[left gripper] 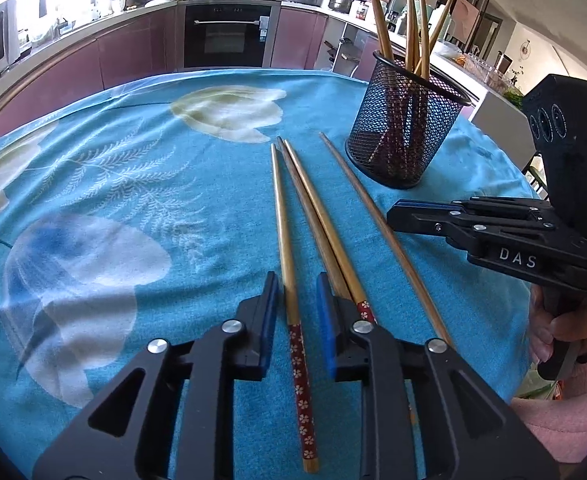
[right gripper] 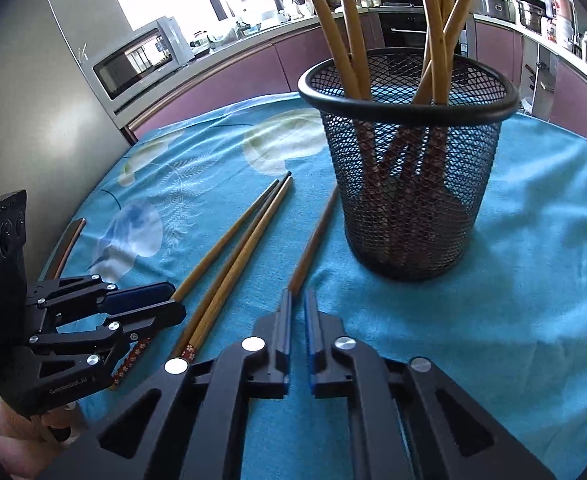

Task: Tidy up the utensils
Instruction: 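Grasp a chopstick with the right gripper while the left gripper grasps another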

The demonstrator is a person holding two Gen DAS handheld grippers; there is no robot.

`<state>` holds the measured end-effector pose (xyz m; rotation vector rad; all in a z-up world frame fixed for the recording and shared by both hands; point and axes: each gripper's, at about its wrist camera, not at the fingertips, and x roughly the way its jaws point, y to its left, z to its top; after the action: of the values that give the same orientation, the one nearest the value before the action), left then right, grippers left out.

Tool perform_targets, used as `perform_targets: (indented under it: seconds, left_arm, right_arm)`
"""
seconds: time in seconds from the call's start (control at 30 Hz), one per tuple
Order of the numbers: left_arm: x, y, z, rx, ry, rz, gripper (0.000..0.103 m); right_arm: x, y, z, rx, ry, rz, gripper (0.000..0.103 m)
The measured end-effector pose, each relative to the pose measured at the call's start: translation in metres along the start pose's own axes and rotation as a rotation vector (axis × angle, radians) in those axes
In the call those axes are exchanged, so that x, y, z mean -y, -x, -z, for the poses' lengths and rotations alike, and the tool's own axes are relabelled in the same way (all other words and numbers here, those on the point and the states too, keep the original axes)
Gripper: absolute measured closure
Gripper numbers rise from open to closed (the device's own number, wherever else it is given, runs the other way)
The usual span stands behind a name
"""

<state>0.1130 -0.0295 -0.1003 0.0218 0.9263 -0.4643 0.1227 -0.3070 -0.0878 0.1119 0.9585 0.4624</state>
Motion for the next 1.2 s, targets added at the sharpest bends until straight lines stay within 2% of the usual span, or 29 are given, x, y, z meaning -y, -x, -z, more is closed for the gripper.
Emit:
perform_targets:
  seconds: [0.1,0.2,0.33,0.37,0.5,0.63,0.77,0.83,0.93,0.97,1.1,1.2]
  left_arm:
    - [0.003,-0.002,-0.003,-0.001,-0.008,-0.007,0.076]
    - [0.004,-0.004,-0.005,-0.003,-0.020,-0.018,0.076]
    - [0.005,-0.006,-0.006,-0.006,-0.027,-0.026,0.078]
    - [0.004,-0.006,-0.007,-0.007,-0.027,-0.027,0.079]
    - [0.005,-0.007,-0.009,-0.008,-0.024,-0.035,0.082]
    - [0.003,-0.007,-0.009,-0.010,-0.017,-0.036,0.086]
    - [0.001,-0.006,-0.007,-0.010,-0.009,-0.023,0.086]
    - [0.001,-0.005,-0.007,-0.010,-0.009,-0.020,0.086]
    - [0.001,-0.005,-0.007,-0.008,-0.011,-0.022,0.088]
    - [0.001,-0.006,-0.007,-0.009,-0.008,-0.028,0.094]
    - [-0.001,-0.005,-0.008,-0.008,0.015,-0.029,0.095]
    - [-0.002,0.000,-0.006,0.003,0.032,-0.025,0.096]
  right_arm:
    - [0.000,-0.002,-0.002,-0.001,-0.009,-0.007,0.078]
    - [-0.005,-0.005,-0.004,-0.008,0.010,-0.006,0.072]
    - [-0.015,-0.012,-0.007,-0.007,0.059,0.033,0.071]
    - [-0.017,-0.013,-0.008,-0.008,0.069,0.040,0.072]
    - [-0.016,-0.014,-0.011,-0.019,0.069,0.027,0.092]
    - [-0.021,-0.010,-0.006,-0.047,0.132,0.037,0.092]
    - [-0.021,-0.001,0.003,-0.103,0.200,0.037,0.092]
    - [-0.016,0.002,0.006,-0.115,0.203,0.054,0.087]
    - [-0.015,0.002,0.006,-0.107,0.188,0.054,0.086]
    - [-0.016,0.001,0.007,-0.099,0.190,0.060,0.088]
    - [-0.014,0.000,0.005,-0.076,0.159,0.036,0.097]
    - [-0.010,0.006,0.005,-0.046,0.139,0.014,0.097]
